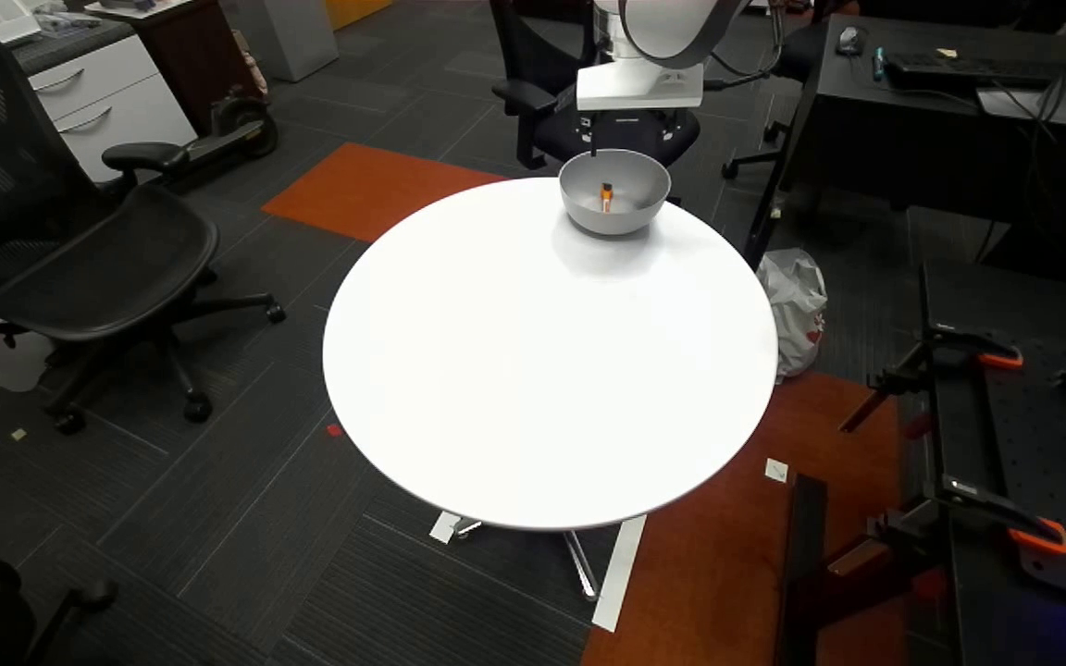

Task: Put the pen in the bowl, take it out and put it on the table then place it back in the bowl

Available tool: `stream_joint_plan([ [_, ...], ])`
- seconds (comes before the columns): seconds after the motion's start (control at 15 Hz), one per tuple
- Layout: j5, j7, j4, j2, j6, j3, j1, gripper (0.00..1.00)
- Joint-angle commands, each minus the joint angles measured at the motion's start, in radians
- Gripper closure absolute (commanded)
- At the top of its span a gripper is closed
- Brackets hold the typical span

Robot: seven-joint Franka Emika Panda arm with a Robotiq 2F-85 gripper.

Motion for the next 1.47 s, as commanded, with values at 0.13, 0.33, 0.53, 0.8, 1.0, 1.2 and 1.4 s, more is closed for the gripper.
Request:
stream_joint_plan([
  [0.13, 0.049, -0.038, 0.07, 0.072, -0.005, 0.017, -0.026, 0.0],
  [0.33, 0.063, -0.038, 0.083, 0.101, 0.0, 0.018, -0.026, 0.0],
  [0.53, 0.068, -0.038, 0.103, 0.131, 0.002, 0.018, -0.026, 0.0],
  [0.8, 0.075, -0.037, 0.139, 0.17, -0.006, 0.018, -0.028, 0.0],
  [1.0, 0.085, -0.039, 0.16, 0.193, -0.01, 0.022, -0.032, 0.0],
  [1.2, 0.105, -0.042, 0.184, 0.217, -0.009, 0.029, -0.039, 0.0],
  [1.4, 0.12, -0.041, 0.201, 0.237, -0.007, 0.035, -0.044, 0.26],
])
